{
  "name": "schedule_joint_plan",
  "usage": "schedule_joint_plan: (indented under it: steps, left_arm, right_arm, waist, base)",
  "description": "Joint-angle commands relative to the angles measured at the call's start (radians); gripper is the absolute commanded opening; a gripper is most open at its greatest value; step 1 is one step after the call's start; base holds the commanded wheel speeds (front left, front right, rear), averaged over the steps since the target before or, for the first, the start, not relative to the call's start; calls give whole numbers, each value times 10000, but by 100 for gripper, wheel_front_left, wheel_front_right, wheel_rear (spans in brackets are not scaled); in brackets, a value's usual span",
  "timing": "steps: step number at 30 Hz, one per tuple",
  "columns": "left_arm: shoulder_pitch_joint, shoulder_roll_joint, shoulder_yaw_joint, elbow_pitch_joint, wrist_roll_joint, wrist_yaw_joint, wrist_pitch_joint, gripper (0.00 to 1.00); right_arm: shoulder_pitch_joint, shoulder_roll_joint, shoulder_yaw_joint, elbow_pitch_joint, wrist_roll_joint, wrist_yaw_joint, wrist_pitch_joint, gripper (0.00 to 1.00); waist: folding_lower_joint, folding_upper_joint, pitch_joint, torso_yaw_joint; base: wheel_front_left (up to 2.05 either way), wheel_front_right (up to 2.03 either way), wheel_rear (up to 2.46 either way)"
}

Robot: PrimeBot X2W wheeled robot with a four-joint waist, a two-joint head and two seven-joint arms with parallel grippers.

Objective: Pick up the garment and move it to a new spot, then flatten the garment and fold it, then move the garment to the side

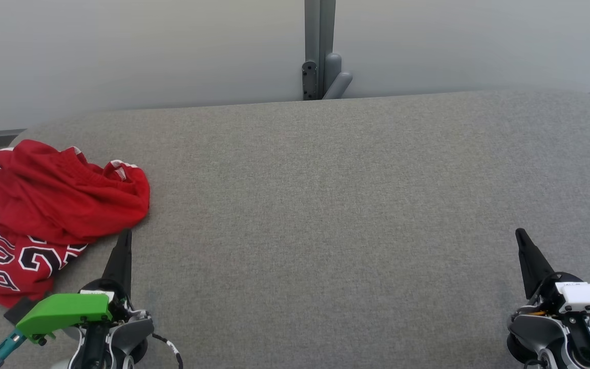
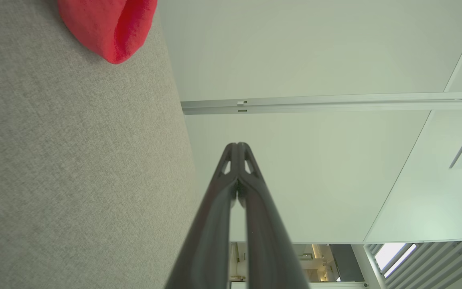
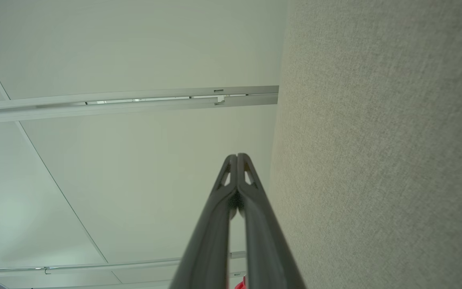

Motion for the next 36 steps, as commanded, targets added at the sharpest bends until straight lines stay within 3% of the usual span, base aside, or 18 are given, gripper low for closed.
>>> schedule_joint_plan:
  steps: [1, 36]
  left_arm:
    - [-150, 49, 13, -22, -9, -64, -7, 0]
    - [-150, 49, 15, -22, -9, -65, -7, 0]
  right_arm:
    - [-75, -11, -2, 6, -53, 5, -5, 0]
    - [-75, -11, -2, 5, -54, 5, -5, 0]
  waist:
    - [0, 0, 0, 0]
    - [0, 0, 0, 0]
  base:
    - [0, 0, 0]
    - [0, 0, 0]
